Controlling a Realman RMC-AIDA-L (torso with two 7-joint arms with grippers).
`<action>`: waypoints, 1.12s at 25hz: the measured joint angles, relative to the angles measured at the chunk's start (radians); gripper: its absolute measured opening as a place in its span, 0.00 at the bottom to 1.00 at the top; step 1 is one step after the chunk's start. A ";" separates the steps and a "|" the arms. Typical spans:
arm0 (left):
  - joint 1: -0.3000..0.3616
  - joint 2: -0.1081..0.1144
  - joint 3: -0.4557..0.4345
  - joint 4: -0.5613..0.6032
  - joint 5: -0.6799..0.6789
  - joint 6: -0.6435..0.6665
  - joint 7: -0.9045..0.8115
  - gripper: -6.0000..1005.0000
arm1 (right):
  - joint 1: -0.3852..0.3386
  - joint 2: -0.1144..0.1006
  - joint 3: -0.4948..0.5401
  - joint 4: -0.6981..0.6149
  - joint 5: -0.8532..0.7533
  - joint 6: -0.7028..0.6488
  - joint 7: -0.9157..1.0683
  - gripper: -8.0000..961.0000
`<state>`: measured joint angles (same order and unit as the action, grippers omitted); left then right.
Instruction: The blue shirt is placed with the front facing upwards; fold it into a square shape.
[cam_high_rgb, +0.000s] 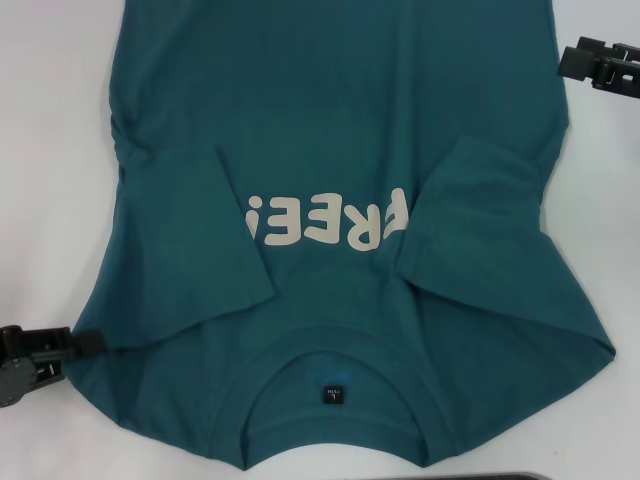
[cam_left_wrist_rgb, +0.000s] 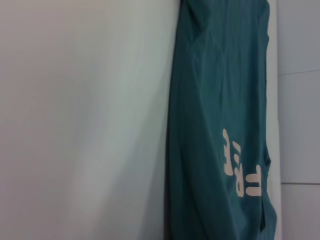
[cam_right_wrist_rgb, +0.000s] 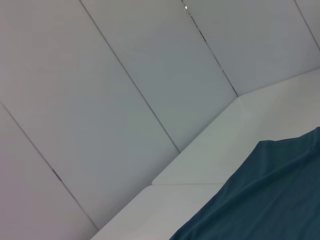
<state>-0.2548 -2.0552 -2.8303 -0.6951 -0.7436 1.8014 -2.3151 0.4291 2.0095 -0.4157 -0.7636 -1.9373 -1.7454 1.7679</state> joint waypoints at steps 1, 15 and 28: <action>0.001 0.000 0.000 0.000 0.002 -0.001 0.000 0.42 | 0.000 0.000 0.000 0.000 0.000 0.000 0.000 0.89; -0.003 0.005 -0.001 -0.005 0.019 0.021 0.016 0.06 | 0.008 -0.055 -0.035 -0.081 -0.163 -0.009 0.235 0.89; -0.022 0.017 -0.014 -0.008 0.011 0.004 0.023 0.03 | 0.033 -0.170 -0.095 -0.162 -0.543 -0.230 0.443 0.89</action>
<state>-0.2764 -2.0381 -2.8439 -0.7026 -0.7322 1.8051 -2.2919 0.4623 1.8393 -0.5104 -0.9257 -2.4802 -1.9754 2.2112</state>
